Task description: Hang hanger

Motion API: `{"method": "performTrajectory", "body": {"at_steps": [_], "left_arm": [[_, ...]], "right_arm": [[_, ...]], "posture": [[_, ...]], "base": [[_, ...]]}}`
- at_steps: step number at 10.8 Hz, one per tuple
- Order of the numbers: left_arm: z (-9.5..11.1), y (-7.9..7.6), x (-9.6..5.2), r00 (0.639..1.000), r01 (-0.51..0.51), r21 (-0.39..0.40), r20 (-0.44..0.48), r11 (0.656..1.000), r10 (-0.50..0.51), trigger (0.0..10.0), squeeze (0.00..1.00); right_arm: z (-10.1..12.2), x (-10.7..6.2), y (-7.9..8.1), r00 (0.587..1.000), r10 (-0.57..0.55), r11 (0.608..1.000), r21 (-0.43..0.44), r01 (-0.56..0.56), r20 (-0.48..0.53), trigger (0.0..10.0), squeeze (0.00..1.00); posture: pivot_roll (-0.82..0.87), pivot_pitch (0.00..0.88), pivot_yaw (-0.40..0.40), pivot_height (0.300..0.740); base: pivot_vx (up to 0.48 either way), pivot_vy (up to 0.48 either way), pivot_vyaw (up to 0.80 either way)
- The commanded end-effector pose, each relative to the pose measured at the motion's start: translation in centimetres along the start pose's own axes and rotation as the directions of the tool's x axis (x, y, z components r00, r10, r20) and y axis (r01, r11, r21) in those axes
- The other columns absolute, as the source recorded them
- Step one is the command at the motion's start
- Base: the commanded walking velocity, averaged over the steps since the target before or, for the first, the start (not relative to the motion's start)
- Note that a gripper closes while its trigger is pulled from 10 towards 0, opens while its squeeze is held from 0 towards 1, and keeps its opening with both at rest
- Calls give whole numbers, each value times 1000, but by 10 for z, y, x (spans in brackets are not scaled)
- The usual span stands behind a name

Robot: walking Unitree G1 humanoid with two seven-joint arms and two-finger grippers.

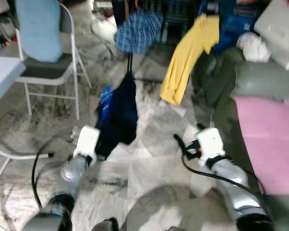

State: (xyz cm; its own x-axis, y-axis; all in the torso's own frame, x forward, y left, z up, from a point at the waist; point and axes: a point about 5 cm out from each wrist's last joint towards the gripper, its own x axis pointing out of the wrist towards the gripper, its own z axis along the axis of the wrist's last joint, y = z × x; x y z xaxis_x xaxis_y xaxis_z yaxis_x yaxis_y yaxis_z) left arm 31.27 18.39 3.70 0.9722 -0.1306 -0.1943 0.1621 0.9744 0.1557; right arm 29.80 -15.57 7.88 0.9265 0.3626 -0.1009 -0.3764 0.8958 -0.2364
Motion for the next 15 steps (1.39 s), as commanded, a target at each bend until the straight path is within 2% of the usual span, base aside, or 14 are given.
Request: {"method": "performTrajectory", "body": {"at_steps": [1, 2, 3, 4, 5, 8, 9, 10, 11, 12, 13, 14, 15], "left_arm": [[9, 4, 1, 998, -34, -21, 55, 999, 35, 7647, 0], [8, -1, 0, 997, -22, -20, 67, 1000, 24, 9020, 0], [8, -2, -2, 997, -9, -23, 82, 1000, 11, 10000, 0], [10, 0, -2, 996, -5, -61, 86, 998, 10, 10000, 0], [16, -5, 2, 995, 19, -52, 101, 998, -14, 10000, 0], [28, -20, 12, 984, 147, 31, 94, 989, -149, 10000, 0], [35, -18, 16, 968, 234, 125, 63, 964, -243, 10000, 0], [39, -17, 17, 926, 364, 234, 8, 901, -377, 10000, 0], [42, -11, 16, 884, 453, 344, -54, 822, -464, 10000, 0], [54, -6, 18, 848, 508, 388, -67, 769, -526, 10000, 0], [59, -9, 18, 803, 563, 458, -106, 688, -586, 10000, 0], [60, -11, 16, 756, 613, 509, -155, 604, -637, 10000, 0], [57, -11, 15, 733, 640, 528, -203, 558, -649, 10000, 0]], "right_arm": [[0, 3, 4, 1000, 18, 1000, -10, -18, 2, 10000, 373], [1, 7, 7, 1000, 23, 1000, -1, -23, 4, 10000, 0], [-1, 10, 11, 1000, 23, 1000, 13, -23, 3, 10000, 0], [2, 12, 13, 1000, 14, 1000, 27, -15, 16, 10000, 0], [5, 12, 12, 1000, 4, 999, 47, -5, 31, 10000, 0], [0, -6, -9, 997, -65, 998, 21, 65, 38, 10000, 0], [4, -14, -17, 998, -43, 999, -27, 44, 38, 10000, 0], [9, -16, -18, 998, 36, 995, -94, -32, 42, 10000, 0], [13, -20, -17, 993, 109, 986, -128, -103, 43, 10000, 0], [20, -24, -17, 978, 206, 958, -211, -196, 26, 10000, 27], [24, -27, -20, 969, 248, 942, -239, -237, 17, 10000, 1000], [29, -27, -23, 966, 258, 933, -263, -245, 16, 10000, 1000], [34, -26, -25, 963, 270, 921, -297, -253, 16, 10000, 1000]], "posture": [[-81, 28, -47, 740], [-53, 48, -50, 740], [-45, 69, -44, 740], [-44, 95, -43, 740], [-49, 104, -33, 740], [-124, 124, 35, 740], [-153, 157, 52, 740], [-150, 157, 42, 740], [-146, 150, 46, 740], [-163, 164, 56, 740], [-159, 170, 55, 740], [-158, 165, 49, 740], [-170, 169, 43, 740]], "base": [[0, 0, 0], [0, 0, 0], [0, 0, 0], [0, 0, 0], [0, 0, 0], [0, 0, 0], [0, 0, 0], [0, 0, 0], [0, 0, 0], [0, 0, 0], [0, 0, 0], [0, 0, 0], [0, 0, 0]]}}
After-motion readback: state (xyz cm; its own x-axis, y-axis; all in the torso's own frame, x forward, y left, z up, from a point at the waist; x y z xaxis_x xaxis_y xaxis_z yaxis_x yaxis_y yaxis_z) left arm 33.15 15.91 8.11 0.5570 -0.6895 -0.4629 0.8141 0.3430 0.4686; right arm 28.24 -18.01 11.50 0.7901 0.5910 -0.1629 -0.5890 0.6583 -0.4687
